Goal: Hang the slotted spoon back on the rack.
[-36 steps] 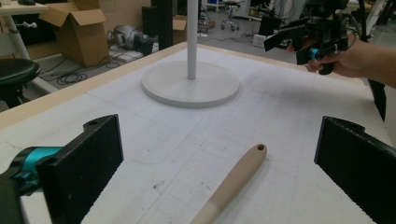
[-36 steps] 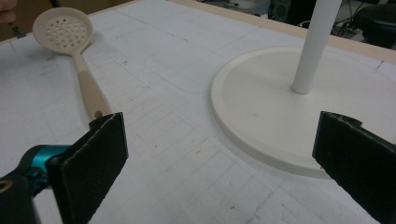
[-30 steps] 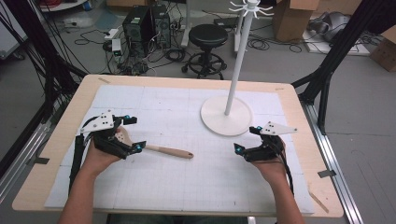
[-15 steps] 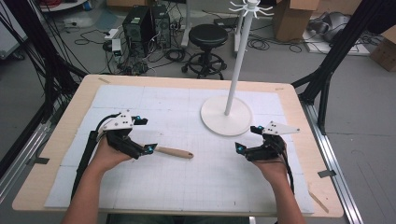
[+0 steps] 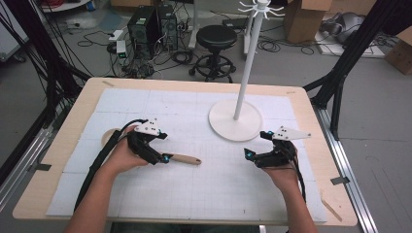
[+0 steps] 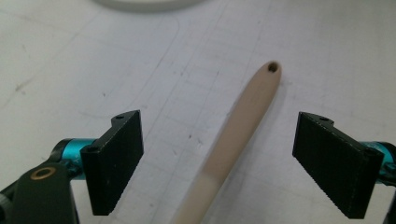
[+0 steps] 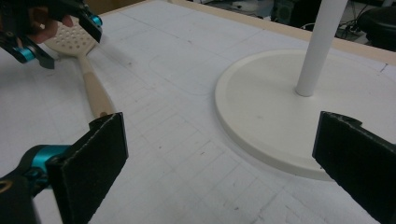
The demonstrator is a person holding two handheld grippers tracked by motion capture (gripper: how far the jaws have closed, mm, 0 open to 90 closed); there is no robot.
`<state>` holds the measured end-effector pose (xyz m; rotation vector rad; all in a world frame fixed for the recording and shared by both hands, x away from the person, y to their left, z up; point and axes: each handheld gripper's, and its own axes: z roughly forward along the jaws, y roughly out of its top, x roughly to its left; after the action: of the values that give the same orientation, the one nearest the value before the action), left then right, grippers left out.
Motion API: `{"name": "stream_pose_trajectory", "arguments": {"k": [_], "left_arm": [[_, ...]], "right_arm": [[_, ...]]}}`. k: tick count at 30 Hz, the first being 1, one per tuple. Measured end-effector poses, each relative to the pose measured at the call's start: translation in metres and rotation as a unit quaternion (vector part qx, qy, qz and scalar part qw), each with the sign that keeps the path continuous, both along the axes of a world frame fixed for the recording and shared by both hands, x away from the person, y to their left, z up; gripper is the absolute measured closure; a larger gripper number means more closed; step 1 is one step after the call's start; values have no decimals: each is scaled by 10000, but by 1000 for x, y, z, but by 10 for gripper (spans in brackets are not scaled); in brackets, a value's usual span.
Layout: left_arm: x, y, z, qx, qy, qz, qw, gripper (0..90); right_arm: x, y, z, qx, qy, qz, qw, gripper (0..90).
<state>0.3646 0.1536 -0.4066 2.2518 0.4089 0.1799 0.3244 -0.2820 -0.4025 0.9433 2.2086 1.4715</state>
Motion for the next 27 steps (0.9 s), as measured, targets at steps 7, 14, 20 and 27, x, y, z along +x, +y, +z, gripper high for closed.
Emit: {"name": "stream_pose_trajectory", "arguments": {"k": [7,14,20,27], "left_arm": [[4,-4,-10,415,110,67,9991,225],[8,-6,-18,739,274,43,9969,297],[10,-6,-23,853,441,-113,9953,489],[10,-6,-23,834,578,-250,9945,568]], "right_arm": [[0,0,0,-1,8,14,10000,20],[0,0,0,10,6,8,10000,20],[0,1,0,-2,0,29,10000,20],[0,2,-1,-14,-2,57,10000,20]]}}
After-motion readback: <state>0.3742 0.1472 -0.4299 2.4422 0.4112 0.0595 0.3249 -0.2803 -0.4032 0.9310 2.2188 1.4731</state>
